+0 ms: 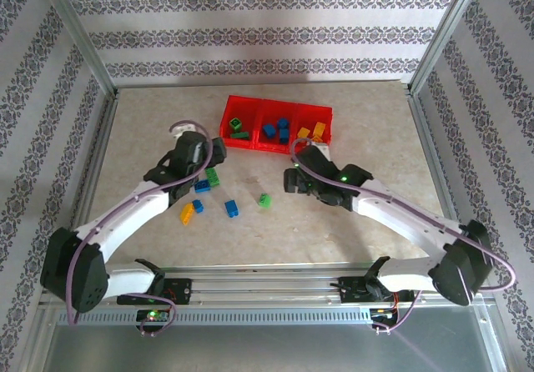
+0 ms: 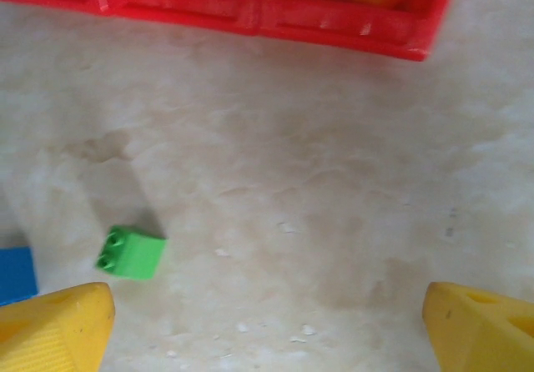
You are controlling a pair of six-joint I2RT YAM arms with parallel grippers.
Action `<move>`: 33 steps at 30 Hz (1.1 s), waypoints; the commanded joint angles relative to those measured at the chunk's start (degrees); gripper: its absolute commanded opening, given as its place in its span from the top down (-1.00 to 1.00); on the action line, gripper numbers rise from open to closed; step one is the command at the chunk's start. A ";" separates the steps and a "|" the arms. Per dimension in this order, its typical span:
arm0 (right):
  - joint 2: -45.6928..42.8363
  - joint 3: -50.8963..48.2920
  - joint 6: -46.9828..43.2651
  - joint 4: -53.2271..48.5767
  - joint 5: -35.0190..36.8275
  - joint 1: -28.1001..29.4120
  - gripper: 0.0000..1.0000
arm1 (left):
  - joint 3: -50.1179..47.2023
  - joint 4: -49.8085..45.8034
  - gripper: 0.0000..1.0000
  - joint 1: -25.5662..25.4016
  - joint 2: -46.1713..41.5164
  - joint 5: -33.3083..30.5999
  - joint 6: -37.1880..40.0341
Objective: Sort the legos into containers by color
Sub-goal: Pick up the lego from the center of the table.
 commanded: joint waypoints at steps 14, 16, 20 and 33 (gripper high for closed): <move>23.70 17.42 0.24 0.32 -8.90 12.52 -0.85 | -12.96 -7.34 -0.99 10.21 -17.51 -1.84 -3.48; 27.11 19.97 -0.02 -0.30 -9.89 13.49 -0.85 | -13.68 -7.85 -0.99 10.49 -18.38 -2.33 -3.40; 33.38 24.80 -0.20 -1.58 -12.31 14.33 -0.80 | -15.77 -7.39 -0.99 10.74 -19.66 -2.43 -5.00; 45.62 34.06 -2.90 -5.48 -14.42 15.30 -0.41 | -17.90 -6.67 -0.99 11.37 -21.06 -3.22 -4.76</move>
